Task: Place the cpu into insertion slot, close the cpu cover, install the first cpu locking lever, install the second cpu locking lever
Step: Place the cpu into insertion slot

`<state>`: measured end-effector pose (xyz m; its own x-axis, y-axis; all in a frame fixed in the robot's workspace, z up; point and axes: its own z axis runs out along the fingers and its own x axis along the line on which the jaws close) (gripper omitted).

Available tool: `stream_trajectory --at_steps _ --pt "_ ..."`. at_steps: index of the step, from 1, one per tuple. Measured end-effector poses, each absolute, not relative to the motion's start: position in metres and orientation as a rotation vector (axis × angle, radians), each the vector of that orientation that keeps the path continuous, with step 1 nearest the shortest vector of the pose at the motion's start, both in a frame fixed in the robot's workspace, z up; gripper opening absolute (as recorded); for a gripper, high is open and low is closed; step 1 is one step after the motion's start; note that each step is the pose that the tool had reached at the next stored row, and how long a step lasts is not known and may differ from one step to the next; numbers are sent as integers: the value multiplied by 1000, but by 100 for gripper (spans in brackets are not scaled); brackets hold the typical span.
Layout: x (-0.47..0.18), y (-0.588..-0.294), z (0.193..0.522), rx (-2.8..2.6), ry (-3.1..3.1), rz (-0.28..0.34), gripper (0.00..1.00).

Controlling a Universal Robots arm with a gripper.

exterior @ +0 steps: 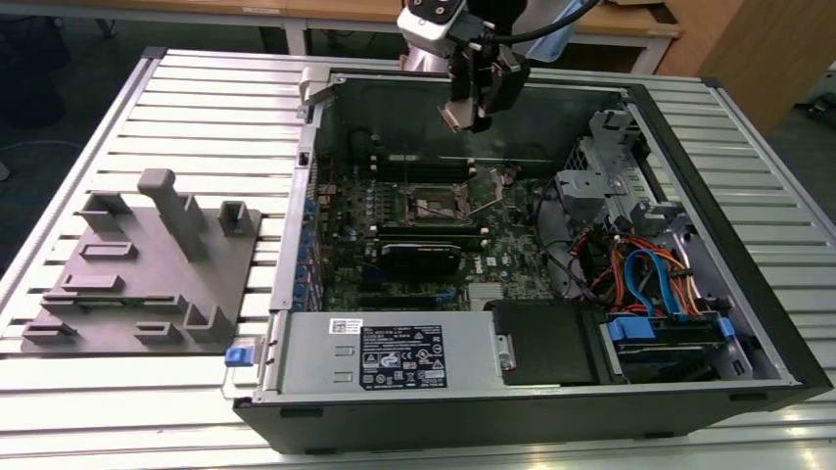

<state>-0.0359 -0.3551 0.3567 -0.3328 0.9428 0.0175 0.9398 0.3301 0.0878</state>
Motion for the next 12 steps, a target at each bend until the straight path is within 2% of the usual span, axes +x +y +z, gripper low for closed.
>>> stream_trajectory --at_steps 12 --pt "-36 -355 356 2052 2315 117 54"
